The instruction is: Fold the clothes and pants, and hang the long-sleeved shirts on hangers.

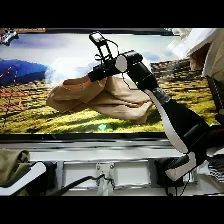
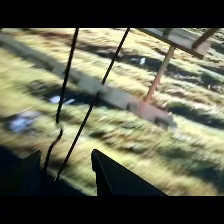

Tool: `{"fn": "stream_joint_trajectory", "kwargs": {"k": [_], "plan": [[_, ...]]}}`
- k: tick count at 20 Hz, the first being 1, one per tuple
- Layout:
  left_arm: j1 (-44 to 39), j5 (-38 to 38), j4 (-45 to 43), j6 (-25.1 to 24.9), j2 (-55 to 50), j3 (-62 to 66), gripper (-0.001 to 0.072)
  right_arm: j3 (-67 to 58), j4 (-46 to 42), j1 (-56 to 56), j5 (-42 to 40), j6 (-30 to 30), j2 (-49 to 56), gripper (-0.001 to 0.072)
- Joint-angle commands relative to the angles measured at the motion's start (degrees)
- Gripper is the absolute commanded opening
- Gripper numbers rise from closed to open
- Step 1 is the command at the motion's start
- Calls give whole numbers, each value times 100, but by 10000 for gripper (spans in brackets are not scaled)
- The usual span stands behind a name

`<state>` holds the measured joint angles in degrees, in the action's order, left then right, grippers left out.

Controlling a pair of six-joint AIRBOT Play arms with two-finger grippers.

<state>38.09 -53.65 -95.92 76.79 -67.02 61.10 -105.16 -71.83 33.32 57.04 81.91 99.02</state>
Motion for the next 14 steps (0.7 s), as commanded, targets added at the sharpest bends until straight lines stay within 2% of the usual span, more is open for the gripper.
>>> {"fn": "stream_joint_trajectory", "kwargs": {"k": [1,14], "plan": [[-35,608,173,-251,-667,133,361,-4,0,7,-107,-46,-4,28],[-160,1104,125,-267,-1943,1032,359,7,57,7,101,-42,-4,28]]}}
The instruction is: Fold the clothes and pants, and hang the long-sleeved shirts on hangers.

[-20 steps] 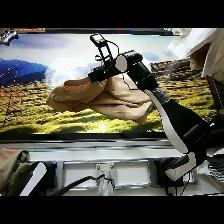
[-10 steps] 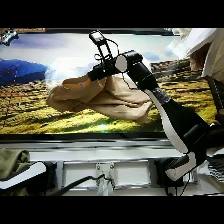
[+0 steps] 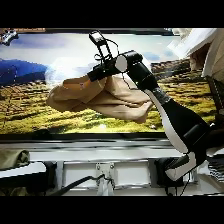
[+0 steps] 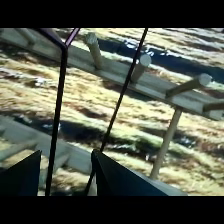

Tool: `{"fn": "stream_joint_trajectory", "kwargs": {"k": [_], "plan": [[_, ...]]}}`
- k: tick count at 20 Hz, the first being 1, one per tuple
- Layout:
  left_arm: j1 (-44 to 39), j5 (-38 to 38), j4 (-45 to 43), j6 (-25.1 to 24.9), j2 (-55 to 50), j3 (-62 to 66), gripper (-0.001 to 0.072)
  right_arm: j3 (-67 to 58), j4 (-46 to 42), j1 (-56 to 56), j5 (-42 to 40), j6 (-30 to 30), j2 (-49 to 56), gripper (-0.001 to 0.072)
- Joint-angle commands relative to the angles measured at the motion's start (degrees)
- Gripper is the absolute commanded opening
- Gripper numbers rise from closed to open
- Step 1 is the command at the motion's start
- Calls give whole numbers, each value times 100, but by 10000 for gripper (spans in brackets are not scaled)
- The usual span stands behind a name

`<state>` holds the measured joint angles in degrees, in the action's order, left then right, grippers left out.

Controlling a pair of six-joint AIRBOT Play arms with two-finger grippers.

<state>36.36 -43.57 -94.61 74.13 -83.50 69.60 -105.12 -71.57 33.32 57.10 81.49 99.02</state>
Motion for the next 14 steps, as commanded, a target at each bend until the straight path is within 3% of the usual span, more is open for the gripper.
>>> {"fn": "stream_joint_trajectory", "kwargs": {"k": [1,5,6,7,12,13,14], "plan": [[26,103,-7,-2,-389,229,346,2,66,7,109,0,-4,28],[28,269,-44,-4,-634,321,336,2,129,7,138,2,-4,28],[28,354,-140,-2,-640,323,243,2,133,7,153,4,-4,28],[28,444,-157,-4,-636,323,100,2,151,7,184,4,-4,28],[44,522,-426,-4,-636,323,70,2,223,7,221,7,-4,28],[46,522,-437,-4,-629,323,13,2,236,7,216,7,-4,28],[48,525,-435,-4,-605,323,13,2,243,7,214,9,-4,28]]}}
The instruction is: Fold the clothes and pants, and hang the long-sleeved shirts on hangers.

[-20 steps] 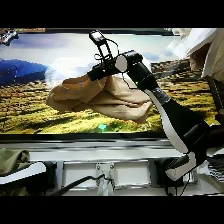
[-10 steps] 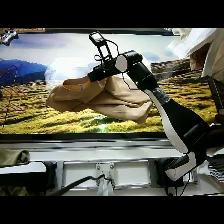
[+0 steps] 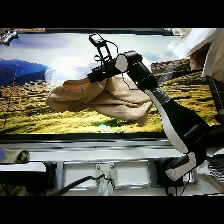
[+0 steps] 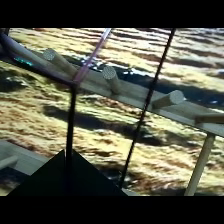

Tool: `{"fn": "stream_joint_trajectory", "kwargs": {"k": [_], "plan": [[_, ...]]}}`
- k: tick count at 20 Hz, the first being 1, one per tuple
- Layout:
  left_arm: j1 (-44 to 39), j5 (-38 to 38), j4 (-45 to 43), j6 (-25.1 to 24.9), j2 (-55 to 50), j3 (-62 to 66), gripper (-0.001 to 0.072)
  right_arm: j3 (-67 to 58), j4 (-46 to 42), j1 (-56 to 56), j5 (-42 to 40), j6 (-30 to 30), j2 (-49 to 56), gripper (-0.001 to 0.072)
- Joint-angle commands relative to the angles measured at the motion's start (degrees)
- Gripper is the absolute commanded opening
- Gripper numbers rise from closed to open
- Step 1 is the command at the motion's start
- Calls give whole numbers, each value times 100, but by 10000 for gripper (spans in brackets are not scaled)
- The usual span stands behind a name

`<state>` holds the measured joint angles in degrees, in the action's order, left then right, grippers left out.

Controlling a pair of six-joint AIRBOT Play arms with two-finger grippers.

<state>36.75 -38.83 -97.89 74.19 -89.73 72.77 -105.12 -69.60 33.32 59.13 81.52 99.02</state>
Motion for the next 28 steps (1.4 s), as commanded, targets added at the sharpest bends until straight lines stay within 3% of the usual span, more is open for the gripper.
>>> {"fn": "stream_joint_trajectory", "kwargs": {"k": [1,11,17,20,25,28], "plan": [[9,83,-109,-13,48,7,13,2,57,7,7,13,-4,28],[-713,772,2,-9,1134,13,12,2,236,7,33,46,-4,28],[-1224,1235,1589,-11,2531,11,11,2,229,4,160,44,-4,28],[-1578,396,2529,-9,3598,-7,11,2,223,2,-68,46,-4,28],[-2798,-2059,3075,-39,5132,-9,11,2,72,-13,-291,133,-7,28],[-3539,-3075,3073,-330,5980,-9,12,2,-15,-11,-219,474,-9,28]]}}
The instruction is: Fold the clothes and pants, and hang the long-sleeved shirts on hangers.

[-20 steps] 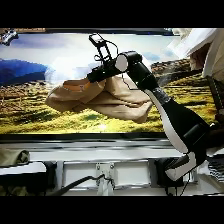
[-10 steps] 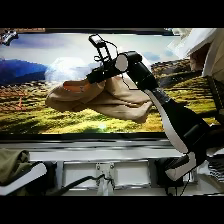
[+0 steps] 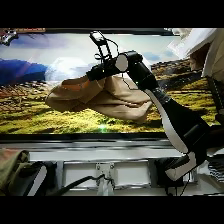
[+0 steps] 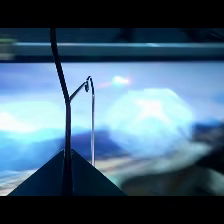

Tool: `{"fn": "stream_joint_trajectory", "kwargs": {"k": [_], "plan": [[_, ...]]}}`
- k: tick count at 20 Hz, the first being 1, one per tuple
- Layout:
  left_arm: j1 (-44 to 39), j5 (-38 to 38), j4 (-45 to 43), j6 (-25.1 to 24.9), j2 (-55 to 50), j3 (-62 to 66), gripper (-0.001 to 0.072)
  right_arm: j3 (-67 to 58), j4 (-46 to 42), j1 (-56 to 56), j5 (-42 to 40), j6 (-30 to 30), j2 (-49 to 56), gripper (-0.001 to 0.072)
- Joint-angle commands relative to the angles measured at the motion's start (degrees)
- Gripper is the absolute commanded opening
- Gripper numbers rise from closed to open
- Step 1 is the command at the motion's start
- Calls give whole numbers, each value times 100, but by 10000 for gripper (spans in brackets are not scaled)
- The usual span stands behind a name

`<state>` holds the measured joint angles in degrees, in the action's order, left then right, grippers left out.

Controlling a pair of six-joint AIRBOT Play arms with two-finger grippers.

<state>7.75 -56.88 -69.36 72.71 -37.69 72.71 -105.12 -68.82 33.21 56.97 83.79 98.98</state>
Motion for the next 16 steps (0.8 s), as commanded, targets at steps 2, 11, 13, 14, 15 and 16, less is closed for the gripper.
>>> {"fn": "stream_joint_trajectory", "kwargs": {"k": [2,11,13,14,15,16], "plan": [[-999,-1792,256,-184,1147,-2,11,2,-85,0,151,317,-7,28],[-1261,-2212,184,-645,1010,-184,11,-17,-24,4,857,315,-243,28],[-1263,-1851,428,-1080,922,-597,10,-17,-24,4,841,315,-337,28],[-1263,-1515,715,-1390,927,-846,11,-17,-22,4,837,313,-363,28],[-1263,-1099,1019,-1602,927,-1078,10,-15,-24,4,848,313,-372,28],[-1263,-769,1228,-1665,909,-1231,10,-15,-24,4,879,313,-374,28]]}}
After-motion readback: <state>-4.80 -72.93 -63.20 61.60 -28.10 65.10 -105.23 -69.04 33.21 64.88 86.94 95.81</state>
